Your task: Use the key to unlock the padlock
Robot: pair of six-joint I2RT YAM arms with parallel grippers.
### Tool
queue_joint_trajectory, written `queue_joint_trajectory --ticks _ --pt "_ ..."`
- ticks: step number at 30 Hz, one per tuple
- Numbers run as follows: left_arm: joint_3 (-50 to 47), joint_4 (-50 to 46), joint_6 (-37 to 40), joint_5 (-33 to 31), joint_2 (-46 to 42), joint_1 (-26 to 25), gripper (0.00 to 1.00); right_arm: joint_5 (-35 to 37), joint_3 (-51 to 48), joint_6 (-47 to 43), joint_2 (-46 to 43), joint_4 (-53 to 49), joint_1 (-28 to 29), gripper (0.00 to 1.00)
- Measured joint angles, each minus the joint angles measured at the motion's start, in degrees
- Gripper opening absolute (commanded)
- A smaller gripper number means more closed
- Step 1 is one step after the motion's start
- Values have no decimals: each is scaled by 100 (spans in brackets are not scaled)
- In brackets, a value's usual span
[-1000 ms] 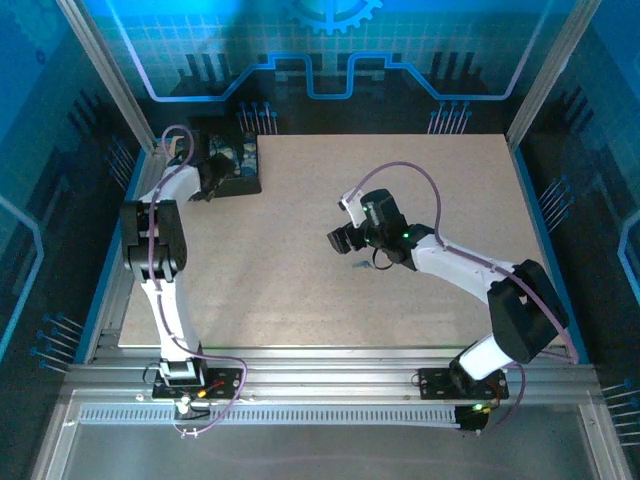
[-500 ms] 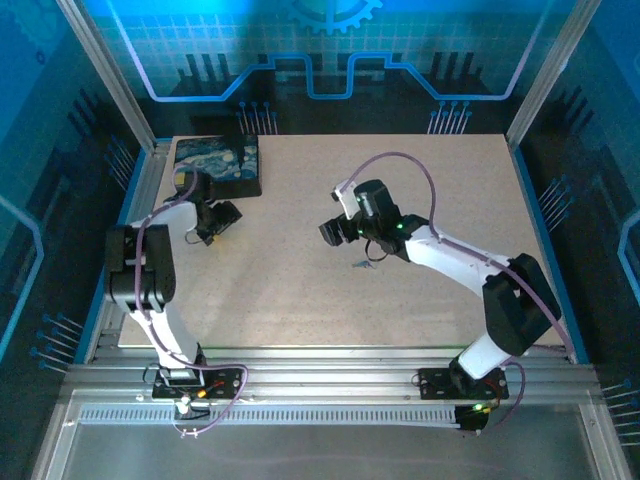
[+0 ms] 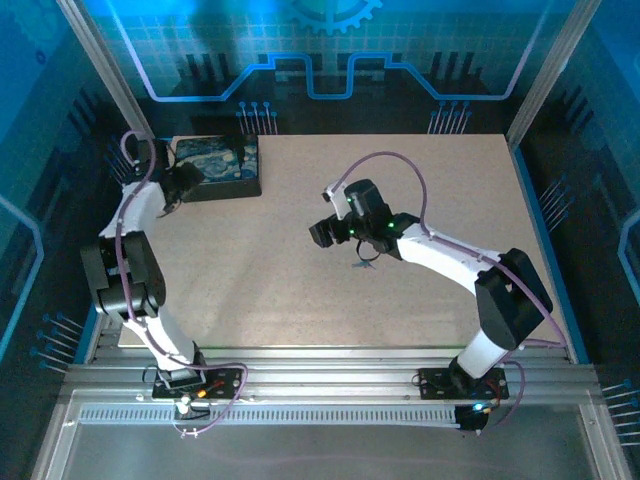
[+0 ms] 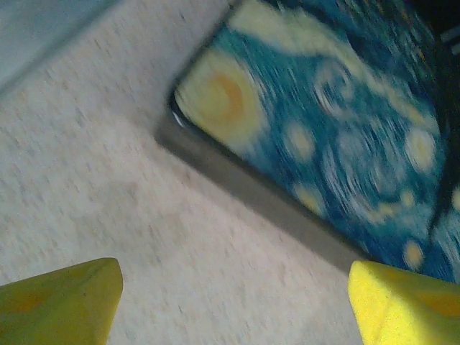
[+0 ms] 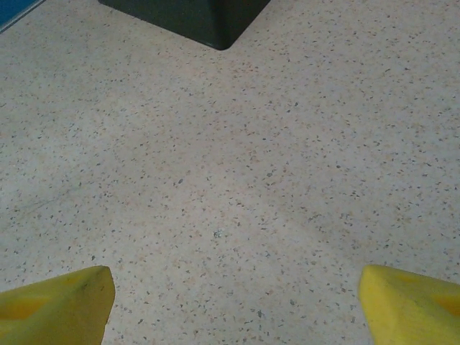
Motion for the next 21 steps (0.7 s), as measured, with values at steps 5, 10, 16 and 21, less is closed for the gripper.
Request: queue_joint_trajectory --ticks 5,10,16,21 --pt "837 107 369 -142 896 256 84 -105 0 22 35 -31 138 88" --pt "1484 188 820 -37 1521 393 84 -173 0 44 151 -37 330 88" --pt "2413 184 1770 529 2164 463 86 -385 24 173 575 -13 444 88" --pt "3150 -2 2315 1202 2680 463 84 -448 39 175 811 -181 568 87"
